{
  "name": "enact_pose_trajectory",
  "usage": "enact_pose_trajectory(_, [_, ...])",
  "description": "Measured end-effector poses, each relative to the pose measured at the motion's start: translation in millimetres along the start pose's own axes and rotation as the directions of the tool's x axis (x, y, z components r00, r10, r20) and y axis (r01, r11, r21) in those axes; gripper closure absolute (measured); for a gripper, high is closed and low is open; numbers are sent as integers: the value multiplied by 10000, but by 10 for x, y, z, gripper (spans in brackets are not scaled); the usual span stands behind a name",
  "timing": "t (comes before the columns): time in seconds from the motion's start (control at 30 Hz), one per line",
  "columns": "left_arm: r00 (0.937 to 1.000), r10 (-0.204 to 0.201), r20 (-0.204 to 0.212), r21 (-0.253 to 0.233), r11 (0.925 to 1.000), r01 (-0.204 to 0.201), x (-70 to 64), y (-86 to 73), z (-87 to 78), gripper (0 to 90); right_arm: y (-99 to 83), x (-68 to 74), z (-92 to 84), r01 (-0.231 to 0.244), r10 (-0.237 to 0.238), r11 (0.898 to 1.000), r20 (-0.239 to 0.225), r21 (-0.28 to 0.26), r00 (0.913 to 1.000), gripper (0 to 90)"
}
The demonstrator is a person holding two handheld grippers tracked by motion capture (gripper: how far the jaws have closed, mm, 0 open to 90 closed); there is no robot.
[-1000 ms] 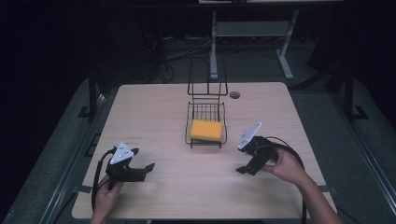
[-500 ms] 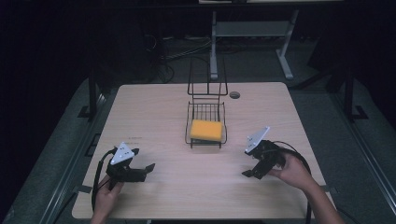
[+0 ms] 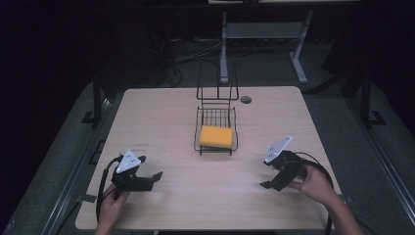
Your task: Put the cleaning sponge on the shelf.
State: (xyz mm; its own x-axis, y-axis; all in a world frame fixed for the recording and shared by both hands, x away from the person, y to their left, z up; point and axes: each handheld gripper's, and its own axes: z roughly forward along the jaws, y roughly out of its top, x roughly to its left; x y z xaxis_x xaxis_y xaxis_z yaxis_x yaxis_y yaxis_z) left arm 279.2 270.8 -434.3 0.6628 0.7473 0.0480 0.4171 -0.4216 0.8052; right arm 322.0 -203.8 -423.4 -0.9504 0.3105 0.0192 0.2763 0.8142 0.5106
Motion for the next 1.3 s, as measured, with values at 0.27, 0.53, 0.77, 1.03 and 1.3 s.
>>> enact_pose_trajectory(0.27, [10000, -14, 5, -12, 10000, 14, -7, -2, 4, 142, -152, 25, -53, -232, 233, 9997, 148, -67, 9996, 179])
enact_pose_trajectory(0.53, [10000, 79, 2, 85, 9999, -80, -13, -3, 9, 142, -292, 49, -91, -464, 467, 9989, 265, -114, 9986, 177])
enact_pose_trajectory(0.77, [9999, 102, 11, 100, 9999, -102, -16, -6, 11, 142, -391, 65, -101, -597, 601, 9981, 314, -146, 9977, 175])
enact_pose_trajectory(1.03, [9999, 153, 20, 153, 9998, -153, -36, -13, 23, 142, -501, 128, -165, -746, 762, 9968, 578, -301, 9954, 167])
enact_pose_trajectory(1.3, [9996, 294, -1, 280, 9992, -294, -53, -17, 41, 142, -576, 238, -195, -760, 796, 9960, 823, -466, 9934, 161])
